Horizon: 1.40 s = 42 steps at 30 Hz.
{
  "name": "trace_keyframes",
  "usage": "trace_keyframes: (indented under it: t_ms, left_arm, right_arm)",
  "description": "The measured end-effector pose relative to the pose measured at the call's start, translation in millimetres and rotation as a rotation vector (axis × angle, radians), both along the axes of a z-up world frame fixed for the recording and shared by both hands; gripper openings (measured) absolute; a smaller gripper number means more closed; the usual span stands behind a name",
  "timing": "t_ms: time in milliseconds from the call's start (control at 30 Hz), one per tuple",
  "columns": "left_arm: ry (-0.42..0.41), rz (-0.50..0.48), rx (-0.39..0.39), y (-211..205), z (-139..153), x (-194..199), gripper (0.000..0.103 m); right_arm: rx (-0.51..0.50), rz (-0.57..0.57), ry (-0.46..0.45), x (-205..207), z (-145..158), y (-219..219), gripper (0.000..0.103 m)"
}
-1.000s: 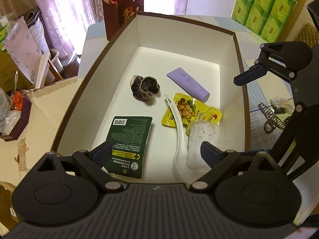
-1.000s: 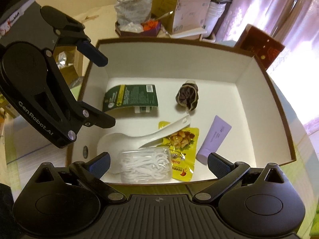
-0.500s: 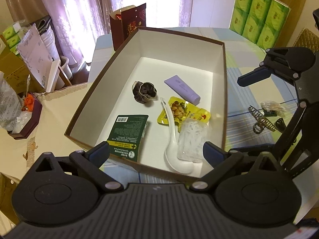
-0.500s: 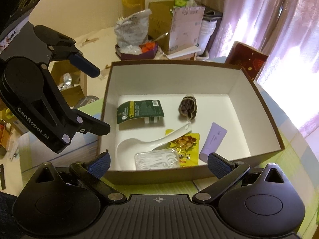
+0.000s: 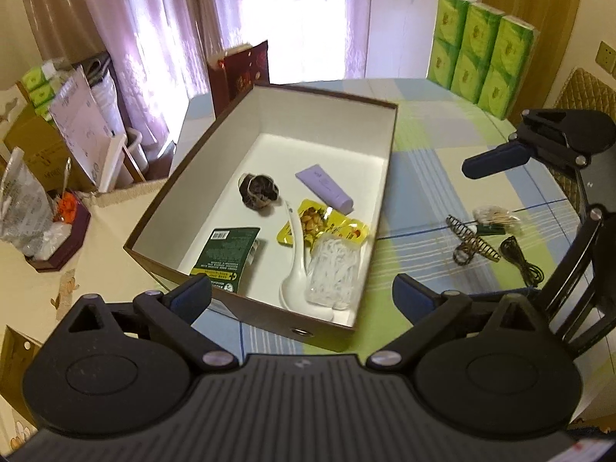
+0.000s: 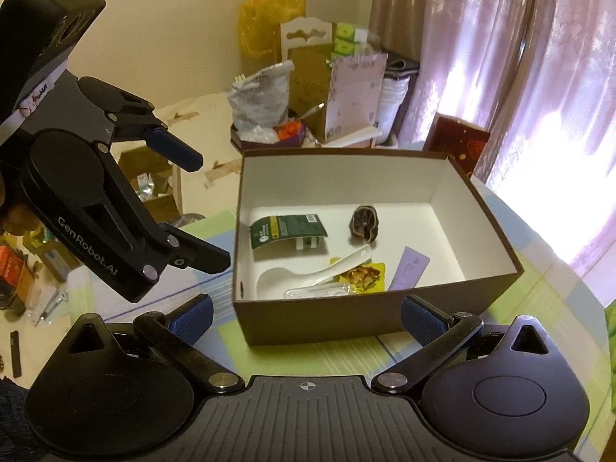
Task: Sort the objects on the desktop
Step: 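Move both tools back from the box toward the remaining table items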
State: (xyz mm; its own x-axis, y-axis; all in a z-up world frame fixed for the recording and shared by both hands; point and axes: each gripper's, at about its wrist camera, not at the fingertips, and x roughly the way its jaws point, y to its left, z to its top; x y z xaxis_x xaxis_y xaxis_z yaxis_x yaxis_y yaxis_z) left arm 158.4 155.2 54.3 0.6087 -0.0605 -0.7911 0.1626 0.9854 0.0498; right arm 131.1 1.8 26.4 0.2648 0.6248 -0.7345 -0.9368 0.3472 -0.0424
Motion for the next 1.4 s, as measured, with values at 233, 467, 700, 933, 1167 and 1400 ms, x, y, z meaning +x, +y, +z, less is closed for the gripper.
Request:
trace_keyframes:
  t_ms: [233, 467, 700, 933, 1167, 1400]
  left_arm:
    - [-0.043, 0.012, -0.006, -23.5, 14.6, -25.7, 0.099]
    - [-0.061, 0.035, -0.022, -40.2, 17.2, -46.1, 0.102]
    - [-0.043, 0.039, -0.047, -54.9, 9.7, -59.7, 0.102]
    - [-0.010, 0.053, -0.073, -67.9, -3.7, -67.0, 0.102]
    - [0.022, 0.067, -0.128, -76.9, -19.4, -71.4, 0.102]
    - [0.050, 0.026, -0.122, -94.3, -43.8, -69.9, 0.102]
  right_arm:
    - [0.054, -0.004, -0.014, -18.3, 10.8, -30.1, 0.101]
    - [0.097, -0.016, -0.010, -36.0, 14.2, -57.3, 0.101]
    - [0.122, -0.060, 0.025, -49.3, 11.1, -83.8, 0.101]
    - [0.122, -0.131, 0.067, -53.4, 4.9, -111.9, 0.101]
    - [0.090, -0.234, 0.109, -50.5, -7.9, -141.2, 0.101]
    - [0.027, -0.385, 0.166, -41.9, -35.1, -178.4, 0.101]
